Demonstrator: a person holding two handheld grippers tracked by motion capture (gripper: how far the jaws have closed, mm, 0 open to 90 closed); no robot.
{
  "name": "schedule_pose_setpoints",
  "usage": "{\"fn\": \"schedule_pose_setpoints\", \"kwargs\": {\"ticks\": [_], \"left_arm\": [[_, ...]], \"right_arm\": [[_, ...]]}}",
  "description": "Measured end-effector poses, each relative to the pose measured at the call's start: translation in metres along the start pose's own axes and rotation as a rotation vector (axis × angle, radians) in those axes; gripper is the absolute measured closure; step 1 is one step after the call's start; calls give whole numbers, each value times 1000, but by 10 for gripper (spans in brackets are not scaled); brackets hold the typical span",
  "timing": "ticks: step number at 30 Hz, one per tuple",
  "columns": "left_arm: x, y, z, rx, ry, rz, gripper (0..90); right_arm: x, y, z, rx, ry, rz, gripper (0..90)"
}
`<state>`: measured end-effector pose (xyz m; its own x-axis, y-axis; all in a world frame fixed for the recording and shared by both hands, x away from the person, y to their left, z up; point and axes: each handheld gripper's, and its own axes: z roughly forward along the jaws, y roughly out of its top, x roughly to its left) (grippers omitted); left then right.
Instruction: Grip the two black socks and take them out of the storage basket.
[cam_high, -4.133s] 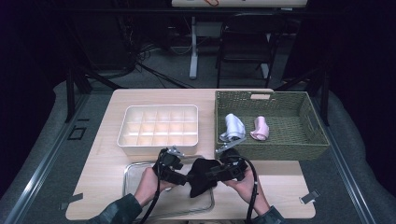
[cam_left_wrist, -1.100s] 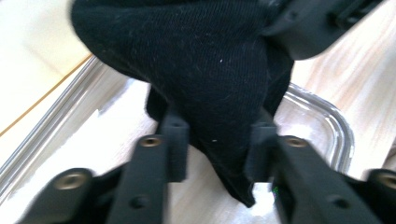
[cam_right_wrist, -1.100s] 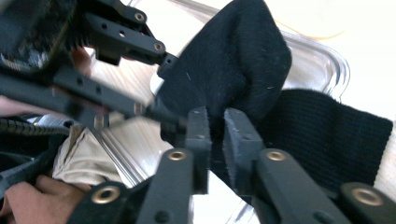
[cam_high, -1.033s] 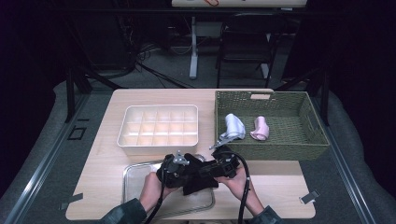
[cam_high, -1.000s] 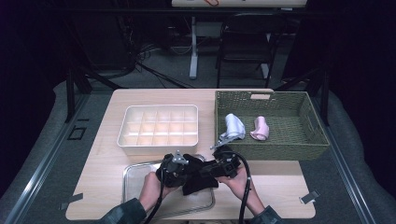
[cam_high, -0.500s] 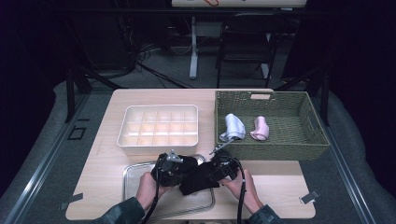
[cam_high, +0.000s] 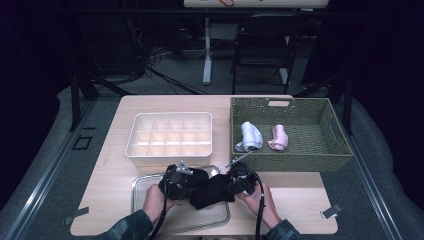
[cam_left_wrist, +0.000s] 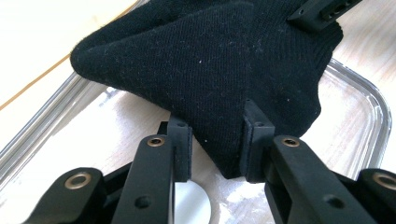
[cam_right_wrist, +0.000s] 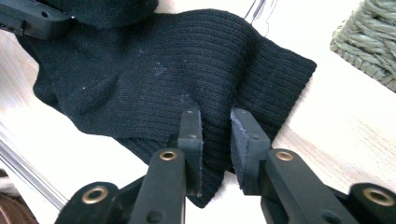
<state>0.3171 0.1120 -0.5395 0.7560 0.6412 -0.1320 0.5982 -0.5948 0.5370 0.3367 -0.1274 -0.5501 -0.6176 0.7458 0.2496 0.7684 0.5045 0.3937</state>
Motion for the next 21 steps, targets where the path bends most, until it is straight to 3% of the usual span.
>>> {"fn": "schedule_pose_setpoints", "kwargs": {"ticks": [4, 8, 13, 18, 21], "left_arm": [[4, 0, -5, -6, 0, 8, 684], [12, -3, -7, 2, -16, -19, 672], [11, -5, -6, 24, -24, -19, 659], [14, -7, -8, 29, -21, -29, 632], [17, -8, -9, 34, -19, -39, 611]], "right_arm": [[1, -1, -2, -2, -3, -4, 777], [1, -2, -4, -19, 25, 7, 778], [1, -2, -7, -28, 26, 3, 779], [0, -4, -14, -25, 2, -13, 779], [-3, -6, -16, -35, -8, 3, 778]]}}
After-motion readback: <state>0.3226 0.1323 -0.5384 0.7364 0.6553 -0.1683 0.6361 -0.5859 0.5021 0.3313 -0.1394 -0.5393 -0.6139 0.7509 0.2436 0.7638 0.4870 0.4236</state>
